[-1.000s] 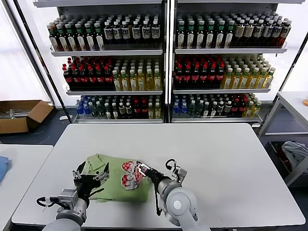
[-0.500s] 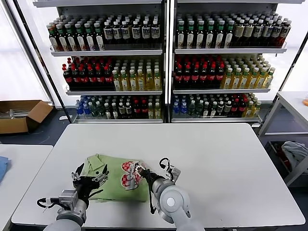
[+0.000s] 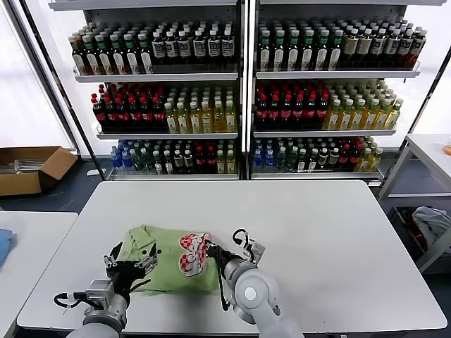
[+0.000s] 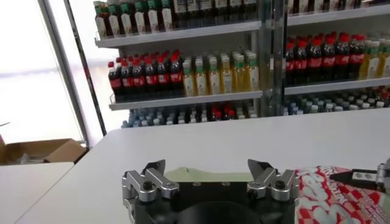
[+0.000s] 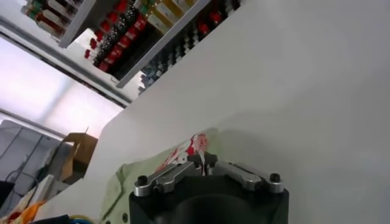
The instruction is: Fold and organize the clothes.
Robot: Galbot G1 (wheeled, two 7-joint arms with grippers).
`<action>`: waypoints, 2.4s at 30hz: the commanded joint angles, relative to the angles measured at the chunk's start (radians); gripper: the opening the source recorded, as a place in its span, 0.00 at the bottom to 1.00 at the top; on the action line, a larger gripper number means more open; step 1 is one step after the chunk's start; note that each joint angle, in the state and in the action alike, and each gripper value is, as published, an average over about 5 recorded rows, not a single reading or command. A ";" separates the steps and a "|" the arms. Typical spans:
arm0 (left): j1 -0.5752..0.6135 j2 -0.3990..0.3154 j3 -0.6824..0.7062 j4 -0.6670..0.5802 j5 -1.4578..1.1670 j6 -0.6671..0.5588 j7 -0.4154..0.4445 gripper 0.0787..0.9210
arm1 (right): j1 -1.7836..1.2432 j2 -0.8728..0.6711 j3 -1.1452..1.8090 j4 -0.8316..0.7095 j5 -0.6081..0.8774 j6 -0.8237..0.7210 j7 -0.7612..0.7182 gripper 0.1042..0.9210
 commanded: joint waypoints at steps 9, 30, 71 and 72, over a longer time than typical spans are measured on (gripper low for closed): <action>0.000 -0.109 0.039 -0.020 0.023 -0.008 0.001 0.88 | -0.006 -0.413 0.099 0.172 0.067 -0.033 0.006 0.02; 0.015 -0.131 0.069 -0.021 0.035 -0.006 0.001 0.88 | -0.145 -0.516 0.264 0.270 -0.442 -0.033 -0.208 0.35; 0.044 -0.131 0.079 -0.003 0.045 -0.017 0.013 0.88 | -0.118 -0.227 0.212 0.185 -0.308 -0.017 -0.214 0.88; 0.044 -0.131 0.078 -0.003 0.045 -0.017 0.014 0.88 | -0.117 -0.235 0.213 0.220 -0.318 -0.018 -0.220 0.88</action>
